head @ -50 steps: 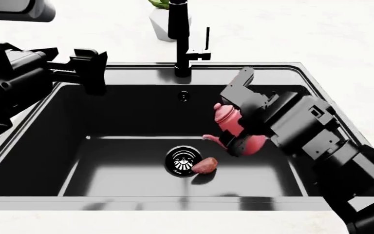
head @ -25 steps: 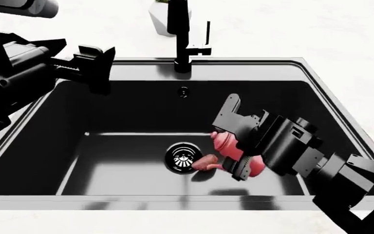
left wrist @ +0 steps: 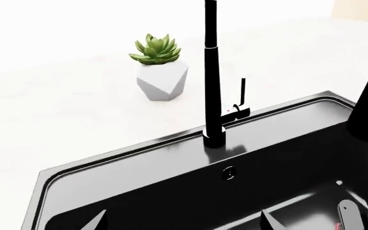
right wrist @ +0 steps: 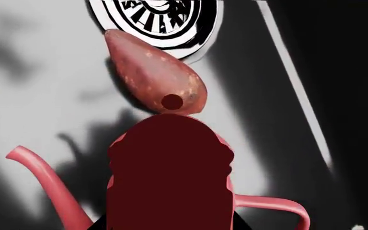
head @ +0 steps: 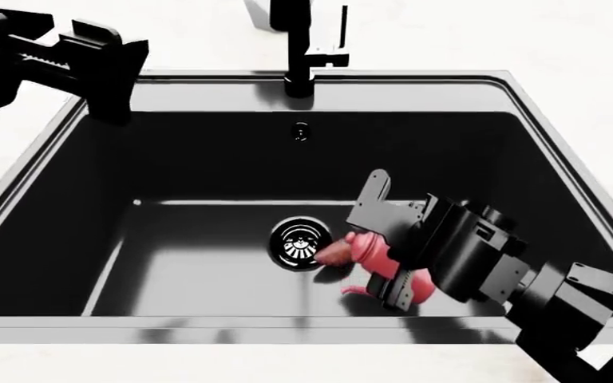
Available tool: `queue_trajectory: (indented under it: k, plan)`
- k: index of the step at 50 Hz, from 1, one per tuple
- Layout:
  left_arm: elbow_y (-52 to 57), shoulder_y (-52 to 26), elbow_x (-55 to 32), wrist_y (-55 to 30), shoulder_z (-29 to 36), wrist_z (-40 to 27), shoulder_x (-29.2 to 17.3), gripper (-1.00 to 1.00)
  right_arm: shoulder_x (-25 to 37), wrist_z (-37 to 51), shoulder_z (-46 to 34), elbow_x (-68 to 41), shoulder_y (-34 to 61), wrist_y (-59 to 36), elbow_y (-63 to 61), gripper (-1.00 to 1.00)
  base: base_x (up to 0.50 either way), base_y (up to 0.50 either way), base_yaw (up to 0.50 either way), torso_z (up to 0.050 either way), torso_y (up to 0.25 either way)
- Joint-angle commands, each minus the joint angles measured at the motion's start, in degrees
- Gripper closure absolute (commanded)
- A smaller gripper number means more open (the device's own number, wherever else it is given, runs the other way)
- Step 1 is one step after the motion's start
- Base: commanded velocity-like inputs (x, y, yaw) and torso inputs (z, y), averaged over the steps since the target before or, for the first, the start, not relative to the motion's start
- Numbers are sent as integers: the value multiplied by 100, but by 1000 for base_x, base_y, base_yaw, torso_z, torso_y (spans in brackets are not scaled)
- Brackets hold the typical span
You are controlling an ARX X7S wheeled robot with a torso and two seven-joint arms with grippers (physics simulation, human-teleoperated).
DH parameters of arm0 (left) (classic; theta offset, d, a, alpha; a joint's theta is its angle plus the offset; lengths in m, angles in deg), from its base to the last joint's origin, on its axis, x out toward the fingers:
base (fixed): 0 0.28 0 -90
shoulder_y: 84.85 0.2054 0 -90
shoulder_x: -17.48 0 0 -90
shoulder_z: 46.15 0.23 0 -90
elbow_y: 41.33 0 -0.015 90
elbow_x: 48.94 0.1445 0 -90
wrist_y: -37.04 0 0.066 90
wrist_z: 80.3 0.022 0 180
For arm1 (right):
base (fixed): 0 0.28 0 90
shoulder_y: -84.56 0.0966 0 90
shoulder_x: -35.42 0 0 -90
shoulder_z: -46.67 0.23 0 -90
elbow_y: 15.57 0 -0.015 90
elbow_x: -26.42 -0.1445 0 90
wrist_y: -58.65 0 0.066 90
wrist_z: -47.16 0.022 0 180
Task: Pick the jug and teapot and place them in the sink. Then turn on the water.
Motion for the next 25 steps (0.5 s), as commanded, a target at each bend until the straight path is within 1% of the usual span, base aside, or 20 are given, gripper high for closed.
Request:
queue_trajectory:
  k: [1,13,14,25]
  plan:
    - [-117,-447,-200,-171,191,-193,-123,-100,30,-13,-52,90,-7,-52,-153,100,0,0,0,0,-53]
    - [-69,-430,-131,-96,194,-79,-143,-100,-1,-11,-65,94,4,-57,-121,100,0,0,0,0,-43]
    - [-67,-429,-130,-90,195,-74,-146,-100,-4,-14,-68,94,7,-58,-119,-100,0,0,0,0,0]
    - [-33,-426,-75,-46,208,37,-163,-100,-10,-42,15,49,95,-61,-96,-100,0,0,0,0,0]
